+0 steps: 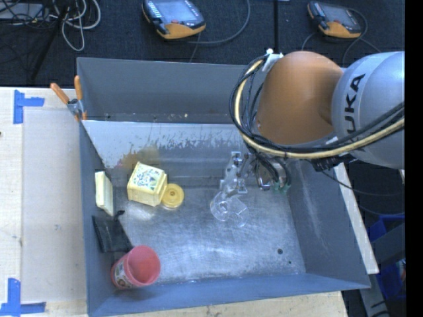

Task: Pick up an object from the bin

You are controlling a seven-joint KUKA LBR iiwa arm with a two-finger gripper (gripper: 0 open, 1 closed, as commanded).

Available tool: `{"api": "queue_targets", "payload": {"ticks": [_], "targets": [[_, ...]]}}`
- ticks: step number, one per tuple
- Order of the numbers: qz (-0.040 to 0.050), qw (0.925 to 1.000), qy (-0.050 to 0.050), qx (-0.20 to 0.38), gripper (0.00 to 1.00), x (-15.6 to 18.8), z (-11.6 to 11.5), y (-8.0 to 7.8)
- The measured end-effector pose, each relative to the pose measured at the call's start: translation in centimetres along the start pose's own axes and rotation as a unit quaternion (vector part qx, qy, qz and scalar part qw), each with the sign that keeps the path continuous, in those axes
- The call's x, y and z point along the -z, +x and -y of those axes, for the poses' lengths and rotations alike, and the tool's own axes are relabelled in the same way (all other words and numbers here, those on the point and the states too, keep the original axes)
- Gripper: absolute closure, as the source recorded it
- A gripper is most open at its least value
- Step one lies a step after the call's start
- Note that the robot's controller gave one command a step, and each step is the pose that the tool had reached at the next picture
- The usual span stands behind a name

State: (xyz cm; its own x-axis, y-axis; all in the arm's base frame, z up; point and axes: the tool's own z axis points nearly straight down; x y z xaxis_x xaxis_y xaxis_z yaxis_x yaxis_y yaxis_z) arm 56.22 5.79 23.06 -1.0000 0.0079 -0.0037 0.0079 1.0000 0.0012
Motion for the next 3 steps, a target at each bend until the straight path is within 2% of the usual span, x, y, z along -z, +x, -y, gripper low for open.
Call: {"api": "queue_targets", "payload": {"ticks": [1, 2, 3], "targets": [[-0.0014, 0.9881, 0.000, 0.154, 1.00, -1.4, -4.5, -2.7], [-0.0014, 0.9881, 0.000, 0.154, 1.00, -1.4, -4.5, -2.7], [0.0023, 0.9831, 0.000, 0.183, 1.00, -3.3, -4.2, -0.6]]}}
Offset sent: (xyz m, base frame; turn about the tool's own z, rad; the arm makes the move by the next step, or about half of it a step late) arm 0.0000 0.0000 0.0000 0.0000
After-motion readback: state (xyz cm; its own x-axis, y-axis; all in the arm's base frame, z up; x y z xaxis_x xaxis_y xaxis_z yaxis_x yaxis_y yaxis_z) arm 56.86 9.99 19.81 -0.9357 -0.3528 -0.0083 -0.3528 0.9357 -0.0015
